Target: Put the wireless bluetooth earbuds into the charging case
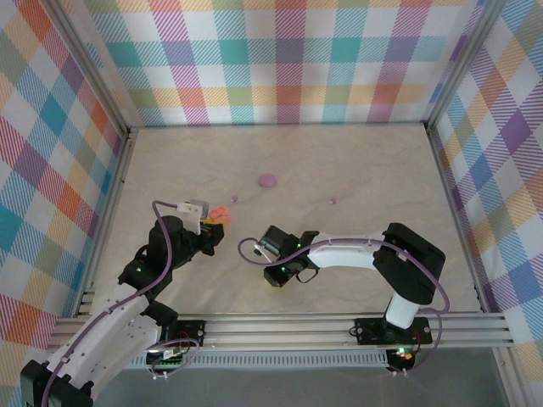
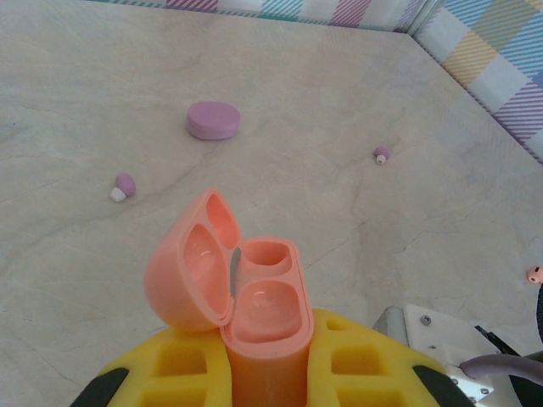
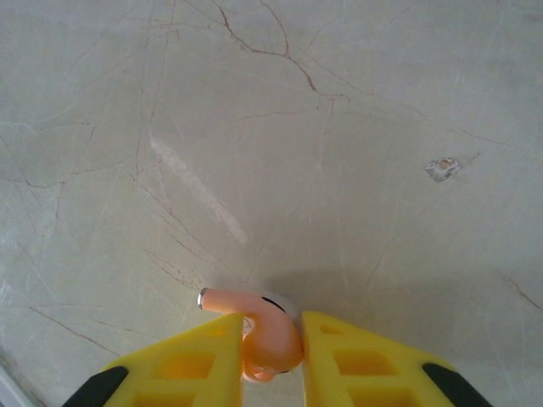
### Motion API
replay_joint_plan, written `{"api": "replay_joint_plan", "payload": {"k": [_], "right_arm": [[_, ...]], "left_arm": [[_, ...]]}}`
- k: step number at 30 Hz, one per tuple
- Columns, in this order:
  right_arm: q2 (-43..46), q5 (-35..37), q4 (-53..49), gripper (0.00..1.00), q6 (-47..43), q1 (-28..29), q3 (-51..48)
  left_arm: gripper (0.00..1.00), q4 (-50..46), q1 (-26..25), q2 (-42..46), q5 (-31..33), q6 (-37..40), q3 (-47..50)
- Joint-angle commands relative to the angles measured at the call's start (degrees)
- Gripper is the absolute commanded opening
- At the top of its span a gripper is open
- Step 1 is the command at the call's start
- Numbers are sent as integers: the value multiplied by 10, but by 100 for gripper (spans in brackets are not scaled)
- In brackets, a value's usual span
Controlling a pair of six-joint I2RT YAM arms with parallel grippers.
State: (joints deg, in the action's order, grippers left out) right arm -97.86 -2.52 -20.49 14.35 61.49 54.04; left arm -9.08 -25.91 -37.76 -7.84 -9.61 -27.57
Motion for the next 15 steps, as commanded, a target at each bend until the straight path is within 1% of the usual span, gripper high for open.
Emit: {"api": "replay_joint_plan", "payload": {"k": [1, 5, 11, 15], "right_arm": [[0, 6, -17, 20, 3, 4, 14], [15, 23, -26, 18, -5, 4, 17], [55, 65, -40, 16, -46, 4, 20], [85, 99, -49, 16, -91, 3, 20]], "left_arm": [[0, 5, 7, 8, -3, 4, -14], [0, 29, 7, 17, -13, 3, -5], [0, 66, 7, 20, -28, 4, 7], [0, 100, 7, 10, -70, 27, 17]]}}
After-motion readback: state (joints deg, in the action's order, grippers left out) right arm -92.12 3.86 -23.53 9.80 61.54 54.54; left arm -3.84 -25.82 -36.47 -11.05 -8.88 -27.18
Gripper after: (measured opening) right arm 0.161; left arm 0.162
